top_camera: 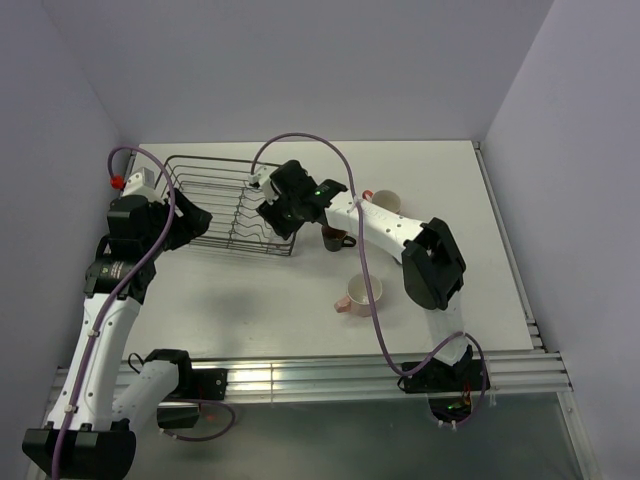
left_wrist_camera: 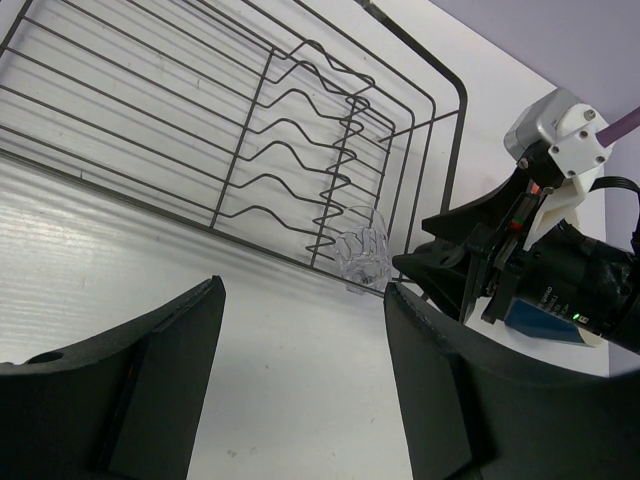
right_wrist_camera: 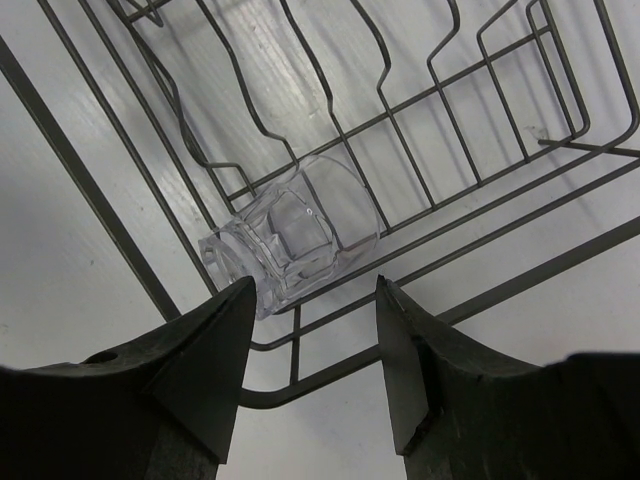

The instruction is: Load the cups into the dish rack

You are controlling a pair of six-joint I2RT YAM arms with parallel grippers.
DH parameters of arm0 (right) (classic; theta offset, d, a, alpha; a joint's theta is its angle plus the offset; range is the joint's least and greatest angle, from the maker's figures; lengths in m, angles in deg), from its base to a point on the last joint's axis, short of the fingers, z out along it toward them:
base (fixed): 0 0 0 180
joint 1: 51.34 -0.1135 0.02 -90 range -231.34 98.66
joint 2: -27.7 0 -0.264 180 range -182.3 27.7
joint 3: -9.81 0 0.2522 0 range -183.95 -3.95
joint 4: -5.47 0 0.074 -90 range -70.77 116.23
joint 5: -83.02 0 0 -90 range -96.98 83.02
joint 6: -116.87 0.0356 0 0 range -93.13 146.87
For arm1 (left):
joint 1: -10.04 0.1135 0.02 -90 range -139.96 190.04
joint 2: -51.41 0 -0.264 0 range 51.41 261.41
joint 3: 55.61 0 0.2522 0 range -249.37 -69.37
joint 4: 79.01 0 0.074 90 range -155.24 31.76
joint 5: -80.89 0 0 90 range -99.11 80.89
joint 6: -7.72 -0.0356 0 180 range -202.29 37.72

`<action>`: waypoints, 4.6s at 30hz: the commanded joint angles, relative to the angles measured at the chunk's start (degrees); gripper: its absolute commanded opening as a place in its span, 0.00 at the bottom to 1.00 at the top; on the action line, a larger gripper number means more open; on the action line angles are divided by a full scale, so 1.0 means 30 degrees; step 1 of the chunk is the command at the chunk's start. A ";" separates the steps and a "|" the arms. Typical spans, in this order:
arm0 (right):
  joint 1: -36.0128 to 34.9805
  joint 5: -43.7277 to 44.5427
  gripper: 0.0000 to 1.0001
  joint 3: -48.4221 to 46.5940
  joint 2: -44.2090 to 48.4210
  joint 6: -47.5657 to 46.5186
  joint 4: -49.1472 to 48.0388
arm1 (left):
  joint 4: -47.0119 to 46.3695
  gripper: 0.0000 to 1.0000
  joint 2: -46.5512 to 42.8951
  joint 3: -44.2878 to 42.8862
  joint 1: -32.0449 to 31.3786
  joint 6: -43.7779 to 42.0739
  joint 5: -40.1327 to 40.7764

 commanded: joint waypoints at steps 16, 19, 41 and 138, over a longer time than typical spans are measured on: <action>0.0069 -0.0788 0.60 -0.2719 -0.1333 -0.0993 0.2093 | -0.0503 0.71 -0.0041 0.0257 -0.0011 -0.0567 -0.0445; 0.0069 -0.0758 0.60 -0.2925 -0.1627 -0.0993 0.2212 | -0.0503 0.71 -0.0012 0.0228 -0.0011 -0.0567 -0.0445; 0.0069 -0.1022 0.60 -0.3481 -0.2213 -0.1257 0.2856 | -0.0532 0.71 0.0105 0.0257 -0.0011 -0.0626 -0.0504; 0.0567 0.2113 0.62 -0.7349 -0.3123 0.1379 0.2037 | -0.0621 0.72 0.0340 0.0023 -0.0011 -0.0538 -0.0592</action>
